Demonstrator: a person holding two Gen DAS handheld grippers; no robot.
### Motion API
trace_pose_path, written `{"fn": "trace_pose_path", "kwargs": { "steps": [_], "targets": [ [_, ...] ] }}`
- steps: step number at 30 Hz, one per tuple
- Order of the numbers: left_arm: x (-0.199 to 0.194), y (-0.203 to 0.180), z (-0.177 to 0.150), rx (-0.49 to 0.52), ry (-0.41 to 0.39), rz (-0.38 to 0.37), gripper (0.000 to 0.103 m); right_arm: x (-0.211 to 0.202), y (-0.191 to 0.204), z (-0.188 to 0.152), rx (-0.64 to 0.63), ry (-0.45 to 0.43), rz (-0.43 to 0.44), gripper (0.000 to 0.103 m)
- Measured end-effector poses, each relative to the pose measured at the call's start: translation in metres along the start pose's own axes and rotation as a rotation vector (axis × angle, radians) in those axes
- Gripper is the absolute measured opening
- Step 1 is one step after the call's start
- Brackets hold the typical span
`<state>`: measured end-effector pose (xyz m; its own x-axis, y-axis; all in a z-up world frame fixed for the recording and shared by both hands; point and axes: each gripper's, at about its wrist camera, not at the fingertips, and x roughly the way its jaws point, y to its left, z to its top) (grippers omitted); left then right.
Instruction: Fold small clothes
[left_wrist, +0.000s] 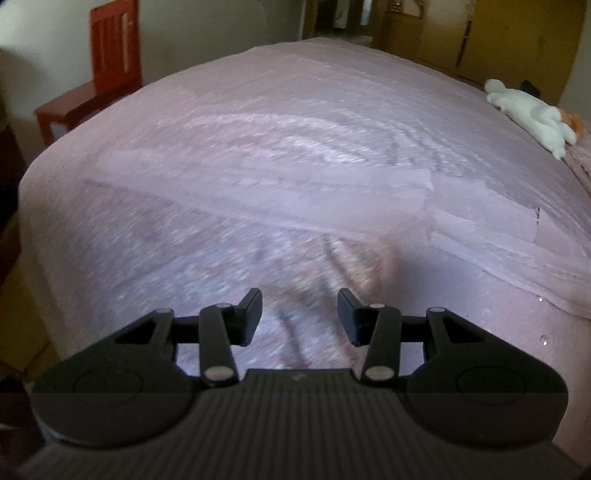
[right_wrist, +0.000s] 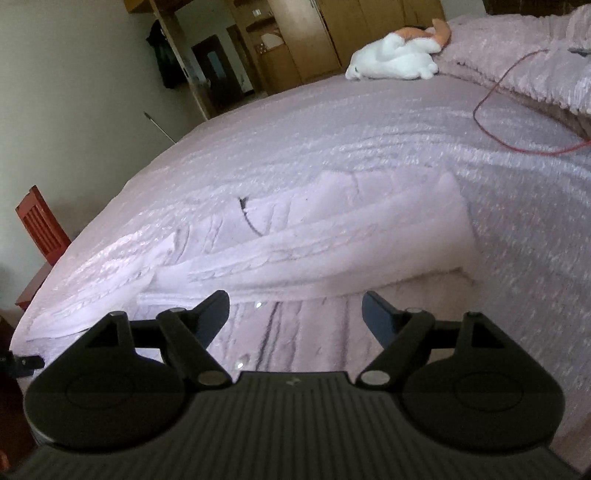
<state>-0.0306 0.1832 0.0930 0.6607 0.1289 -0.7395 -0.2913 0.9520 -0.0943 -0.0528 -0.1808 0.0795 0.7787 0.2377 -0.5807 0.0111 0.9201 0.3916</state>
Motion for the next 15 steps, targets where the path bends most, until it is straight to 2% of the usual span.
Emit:
{"fn": "trace_pose_path", "kwargs": {
  "steps": [9,15],
  "targets": [
    [-0.008,0.041,-0.014,-0.1,0.027,-0.016,0.047,0.001,0.013,-0.022,0.028,0.028,-0.023,0.084],
    [0.002,0.051,-0.014,-0.151,0.063,-0.061,0.047,-0.001,0.008,-0.031,-0.004,0.04,-0.1,0.084]
  ]
}}
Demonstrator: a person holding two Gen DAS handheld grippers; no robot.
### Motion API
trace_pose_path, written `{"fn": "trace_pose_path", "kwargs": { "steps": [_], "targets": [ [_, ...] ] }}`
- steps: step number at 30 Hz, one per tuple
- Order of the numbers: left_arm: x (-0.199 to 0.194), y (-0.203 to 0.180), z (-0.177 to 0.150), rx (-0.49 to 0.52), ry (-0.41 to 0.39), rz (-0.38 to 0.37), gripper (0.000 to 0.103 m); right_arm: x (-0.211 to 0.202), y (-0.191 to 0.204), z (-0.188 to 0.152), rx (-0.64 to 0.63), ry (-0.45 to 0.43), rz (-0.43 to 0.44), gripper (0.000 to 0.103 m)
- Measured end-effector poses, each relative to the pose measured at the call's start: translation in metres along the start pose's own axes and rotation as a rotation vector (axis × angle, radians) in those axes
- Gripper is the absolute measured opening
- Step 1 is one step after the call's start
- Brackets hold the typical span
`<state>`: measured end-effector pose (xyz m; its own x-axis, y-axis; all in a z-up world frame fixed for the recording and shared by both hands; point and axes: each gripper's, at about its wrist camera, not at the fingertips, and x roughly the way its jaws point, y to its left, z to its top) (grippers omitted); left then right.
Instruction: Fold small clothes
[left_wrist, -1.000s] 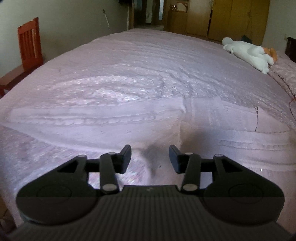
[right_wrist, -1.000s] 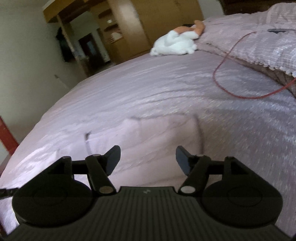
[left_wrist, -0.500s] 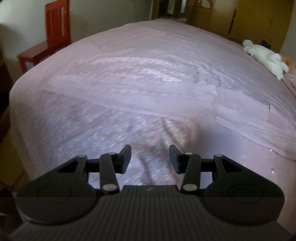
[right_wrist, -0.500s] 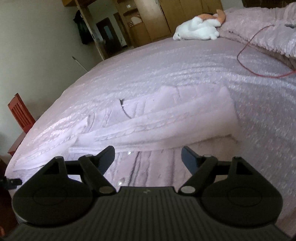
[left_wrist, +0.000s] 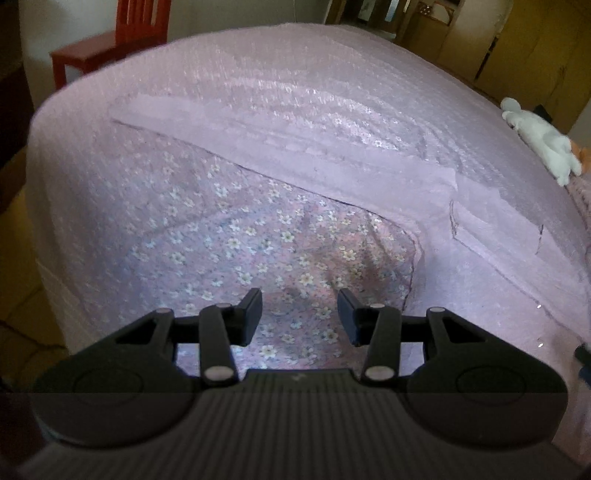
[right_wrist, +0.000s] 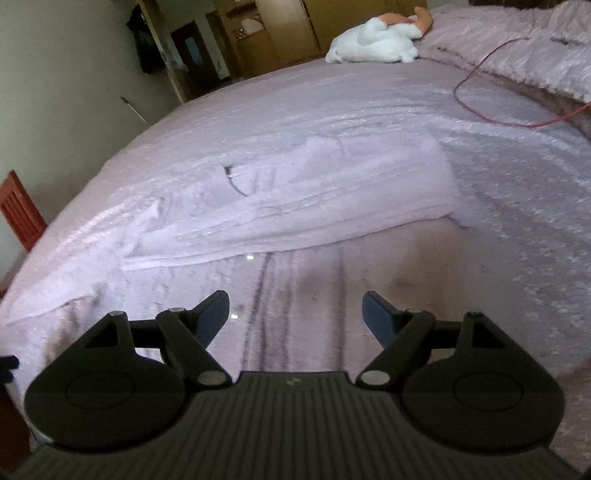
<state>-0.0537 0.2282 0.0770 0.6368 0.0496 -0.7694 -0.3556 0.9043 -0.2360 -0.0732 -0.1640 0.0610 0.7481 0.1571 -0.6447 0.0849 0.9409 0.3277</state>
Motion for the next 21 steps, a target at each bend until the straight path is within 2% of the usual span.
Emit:
{"fn": "trace_pose_path", "kwargs": {
  "steps": [12,17,21],
  "targets": [
    [0.051,-0.006,0.042,-0.019,-0.01,-0.006,0.047,-0.002,-0.039,0.0,0.047,-0.015,-0.125,0.085],
    [0.082,-0.002,0.06,-0.1,-0.021,-0.049,0.047,0.007,-0.05,-0.004,0.095,-0.009,-0.154,0.085],
    [0.108,-0.001,0.072,-0.153,-0.025,-0.038,0.047,0.015,-0.048,-0.01,0.082,0.005,-0.159,0.085]
  ]
}}
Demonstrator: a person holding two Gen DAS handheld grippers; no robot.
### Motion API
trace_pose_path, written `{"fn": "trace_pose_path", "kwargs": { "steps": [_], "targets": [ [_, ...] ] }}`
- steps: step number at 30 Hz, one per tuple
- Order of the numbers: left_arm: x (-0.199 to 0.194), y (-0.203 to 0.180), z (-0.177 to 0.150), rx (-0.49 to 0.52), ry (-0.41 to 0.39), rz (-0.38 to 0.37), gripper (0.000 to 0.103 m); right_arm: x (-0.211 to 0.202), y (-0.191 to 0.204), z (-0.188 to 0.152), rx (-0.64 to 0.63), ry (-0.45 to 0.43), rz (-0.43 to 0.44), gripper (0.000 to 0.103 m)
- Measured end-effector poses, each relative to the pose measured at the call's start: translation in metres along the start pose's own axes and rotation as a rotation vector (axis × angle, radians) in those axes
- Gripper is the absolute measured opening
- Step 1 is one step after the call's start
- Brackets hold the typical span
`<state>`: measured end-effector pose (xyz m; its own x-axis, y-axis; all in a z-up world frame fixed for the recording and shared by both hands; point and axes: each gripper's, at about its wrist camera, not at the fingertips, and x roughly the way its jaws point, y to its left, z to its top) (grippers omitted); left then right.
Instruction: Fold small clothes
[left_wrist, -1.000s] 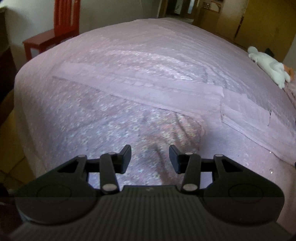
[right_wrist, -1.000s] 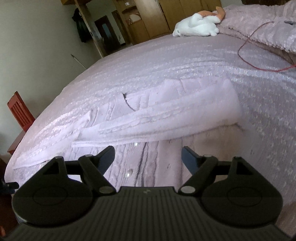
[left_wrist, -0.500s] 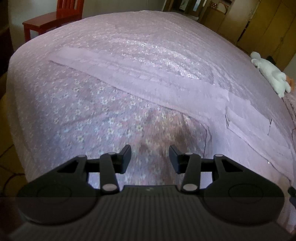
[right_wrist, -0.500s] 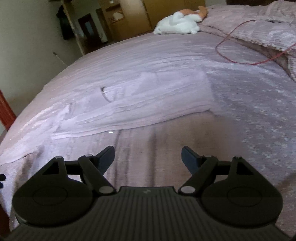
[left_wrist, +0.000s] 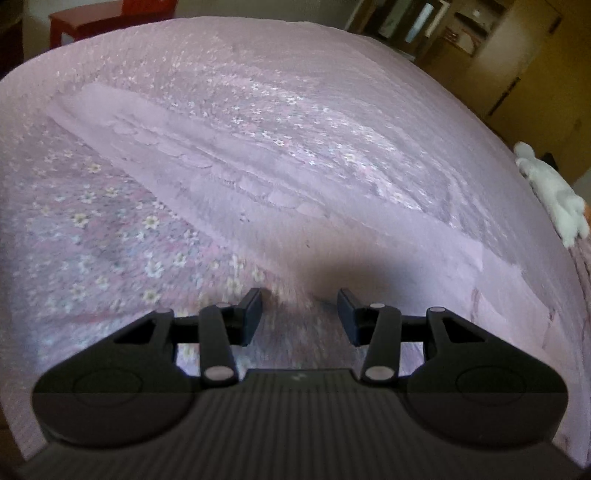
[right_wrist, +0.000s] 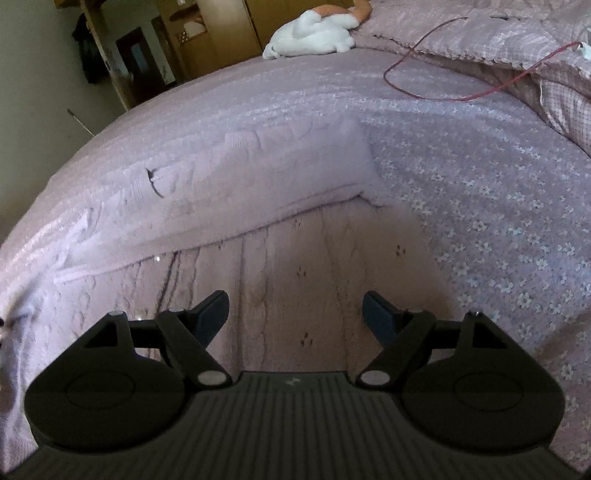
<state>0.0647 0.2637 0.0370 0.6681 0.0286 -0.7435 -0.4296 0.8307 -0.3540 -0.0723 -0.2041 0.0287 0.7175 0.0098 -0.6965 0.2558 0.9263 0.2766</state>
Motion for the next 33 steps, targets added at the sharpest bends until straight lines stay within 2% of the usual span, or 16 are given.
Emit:
{"fn": "trace_pose_path", "kwargs": {
  "steps": [3,5,7,10,17,20,22,24,25,30,33],
  "targets": [
    [0.012,0.002,0.008,-0.013,-0.021,-0.007,0.047,0.003,0.005,-0.002,-0.031,-0.007,-0.005,0.086],
    [0.016,0.005,0.012,-0.028,-0.044,-0.028,0.049,0.005,0.005,-0.002,-0.037,-0.008,0.007,0.09],
    [0.019,0.011,0.016,-0.059,-0.062,-0.053,0.051,0.008,0.005,-0.002,-0.033,-0.01,0.007,0.091],
    [0.02,0.021,0.017,-0.127,-0.089,-0.11,0.055,0.009,0.005,-0.001,-0.03,-0.016,0.011,0.091],
    [0.026,0.048,0.018,-0.279,-0.163,-0.211,0.055,0.01,0.006,0.001,-0.027,-0.017,0.021,0.091],
    [0.031,0.05,0.025,-0.289,-0.199,-0.204,0.055,0.008,0.006,0.002,-0.023,-0.018,0.027,0.091],
    [0.034,0.048,0.031,-0.247,-0.214,-0.209,0.053,0.007,0.005,0.002,-0.022,-0.018,0.033,0.091],
    [0.034,0.046,0.034,-0.198,-0.219,-0.2,0.029,0.006,0.004,0.002,-0.027,-0.019,0.046,0.091],
    [0.033,0.045,0.037,-0.174,-0.217,-0.2,0.011,0.005,0.004,0.002,-0.031,-0.022,0.053,0.091],
    [0.005,0.033,0.04,-0.105,-0.266,-0.28,0.009,-0.003,0.002,0.002,-0.041,-0.049,0.09,0.091],
    [-0.014,0.012,0.042,-0.078,-0.287,-0.36,0.009,-0.01,0.002,0.002,-0.042,-0.067,0.1,0.091]
  ]
}}
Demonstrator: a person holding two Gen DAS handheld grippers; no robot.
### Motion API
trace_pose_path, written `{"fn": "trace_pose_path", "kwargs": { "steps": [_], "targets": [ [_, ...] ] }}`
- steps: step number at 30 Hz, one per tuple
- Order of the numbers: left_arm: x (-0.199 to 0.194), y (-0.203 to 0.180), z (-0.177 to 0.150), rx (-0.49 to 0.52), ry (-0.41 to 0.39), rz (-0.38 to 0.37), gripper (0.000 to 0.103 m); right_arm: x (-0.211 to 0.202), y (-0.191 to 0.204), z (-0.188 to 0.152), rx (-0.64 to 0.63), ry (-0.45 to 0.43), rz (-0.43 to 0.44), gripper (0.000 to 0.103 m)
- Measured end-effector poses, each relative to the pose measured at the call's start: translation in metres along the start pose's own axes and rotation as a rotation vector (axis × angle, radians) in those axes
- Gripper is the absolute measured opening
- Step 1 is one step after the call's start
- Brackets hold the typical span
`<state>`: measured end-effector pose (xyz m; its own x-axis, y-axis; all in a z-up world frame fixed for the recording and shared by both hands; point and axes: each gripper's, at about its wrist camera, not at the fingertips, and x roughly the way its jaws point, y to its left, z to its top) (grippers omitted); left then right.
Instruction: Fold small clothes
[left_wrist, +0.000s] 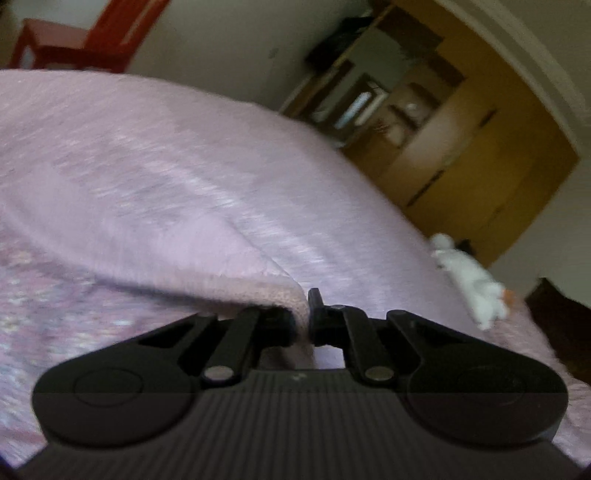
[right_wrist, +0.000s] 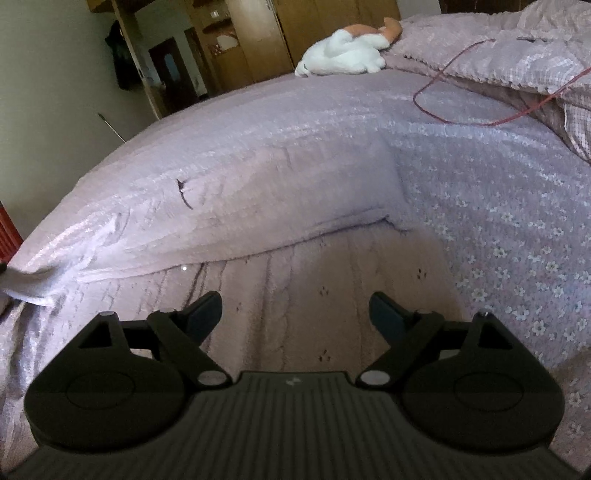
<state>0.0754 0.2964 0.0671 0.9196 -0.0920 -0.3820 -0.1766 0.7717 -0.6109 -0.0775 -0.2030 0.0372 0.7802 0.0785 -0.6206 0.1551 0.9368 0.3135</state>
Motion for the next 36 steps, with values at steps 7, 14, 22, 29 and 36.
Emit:
{"fn": "trace_pose_path", "kwargs": {
  "steps": [7,14,22,29,36],
  "targets": [
    [-0.008,-0.093,-0.015,0.103,-0.022,-0.148,0.009,-0.014,-0.006,-0.002,0.005,-0.021,0.013,0.091],
    [0.017,-0.165,-0.063,0.187,0.076,-0.241,0.009,-0.014,-0.017,-0.003,0.044,-0.004,0.004,0.091],
    [0.061,-0.176,-0.141,0.276,0.325,-0.165,0.013,-0.011,-0.024,-0.008,0.059,0.023,0.025,0.091],
    [0.038,-0.165,-0.163,0.361,0.361,-0.134,0.053,-0.009,-0.012,0.001,0.032,0.02,0.061,0.091],
    [-0.004,-0.146,-0.152,0.426,0.347,-0.075,0.054,0.001,0.028,0.019,-0.034,0.056,0.157,0.091]
  ]
}}
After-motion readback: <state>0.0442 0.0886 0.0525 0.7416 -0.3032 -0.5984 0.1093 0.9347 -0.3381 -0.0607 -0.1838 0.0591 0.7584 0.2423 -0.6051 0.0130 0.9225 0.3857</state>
